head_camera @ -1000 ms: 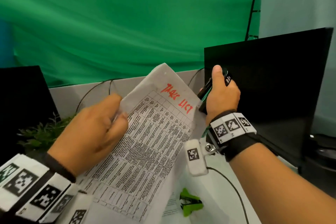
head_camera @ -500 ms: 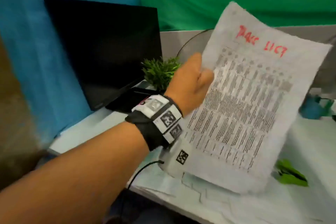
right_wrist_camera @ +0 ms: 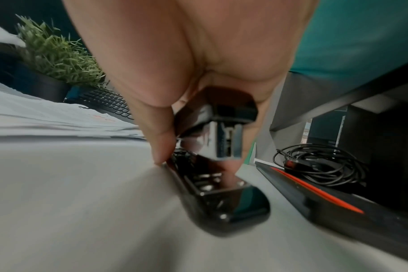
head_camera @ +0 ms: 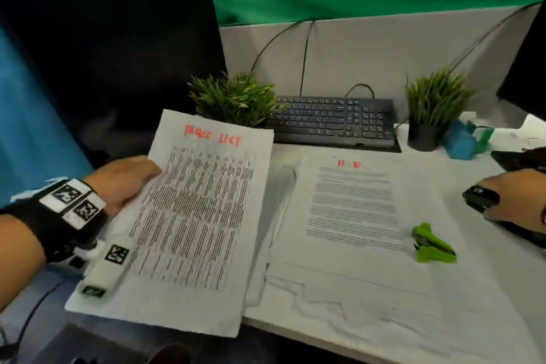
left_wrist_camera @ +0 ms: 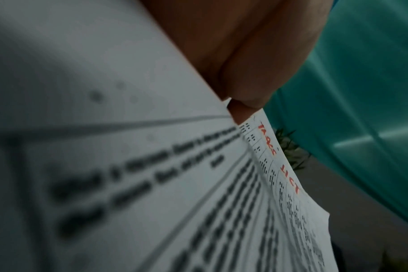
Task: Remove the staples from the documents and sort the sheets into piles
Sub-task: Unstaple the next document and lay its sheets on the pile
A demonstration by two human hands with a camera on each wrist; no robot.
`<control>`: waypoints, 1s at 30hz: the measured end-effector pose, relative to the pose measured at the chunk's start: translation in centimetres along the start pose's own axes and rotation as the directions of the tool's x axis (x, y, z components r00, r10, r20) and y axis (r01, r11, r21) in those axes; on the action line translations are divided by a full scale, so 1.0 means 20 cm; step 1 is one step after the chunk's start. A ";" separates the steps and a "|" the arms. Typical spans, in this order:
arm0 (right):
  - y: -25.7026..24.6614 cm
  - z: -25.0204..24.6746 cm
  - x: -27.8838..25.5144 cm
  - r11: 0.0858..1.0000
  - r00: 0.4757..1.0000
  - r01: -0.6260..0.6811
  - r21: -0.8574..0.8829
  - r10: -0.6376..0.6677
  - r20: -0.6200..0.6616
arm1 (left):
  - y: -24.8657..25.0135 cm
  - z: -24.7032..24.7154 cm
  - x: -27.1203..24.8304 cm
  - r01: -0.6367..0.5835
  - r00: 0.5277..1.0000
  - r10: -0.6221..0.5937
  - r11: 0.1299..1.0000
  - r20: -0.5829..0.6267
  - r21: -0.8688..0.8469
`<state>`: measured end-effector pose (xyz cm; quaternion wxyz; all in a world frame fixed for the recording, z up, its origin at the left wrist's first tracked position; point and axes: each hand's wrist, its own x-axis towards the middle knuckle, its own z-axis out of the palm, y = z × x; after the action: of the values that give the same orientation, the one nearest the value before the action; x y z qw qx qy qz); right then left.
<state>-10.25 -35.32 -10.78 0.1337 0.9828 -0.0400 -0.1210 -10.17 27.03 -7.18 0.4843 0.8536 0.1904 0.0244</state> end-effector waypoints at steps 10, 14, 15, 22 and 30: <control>-0.21 -0.16 -0.21 0.977 0.869 -0.027 0.210 0.127 -0.479 | 0.11 0.16 0.09 -0.155 0.987 0.075 0.687 0.143 0.710; -0.48 -0.25 -0.46 0.892 0.955 0.293 0.345 -0.288 -0.065 | 0.35 0.31 -0.14 -0.323 0.915 0.356 0.360 0.191 0.875; -0.53 -0.25 -0.48 0.903 0.940 0.318 0.289 -0.339 0.025 | 0.41 0.39 -0.20 -0.396 0.889 0.376 0.349 0.260 0.849; -0.62 -0.14 -0.41 0.915 0.920 0.387 0.117 -0.391 0.016 | 0.48 0.99 -0.43 -0.322 0.881 -0.012 0.718 0.474 0.617; -0.59 -0.10 -0.41 0.902 0.920 0.389 0.186 -0.391 -0.028 | 0.46 1.07 -0.41 -0.284 0.937 0.060 0.708 0.345 0.647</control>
<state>-17.12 -22.46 -10.22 0.0130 0.9785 0.1455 -0.1457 -10.13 2.45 -9.60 0.1519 0.9791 0.0291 -0.1318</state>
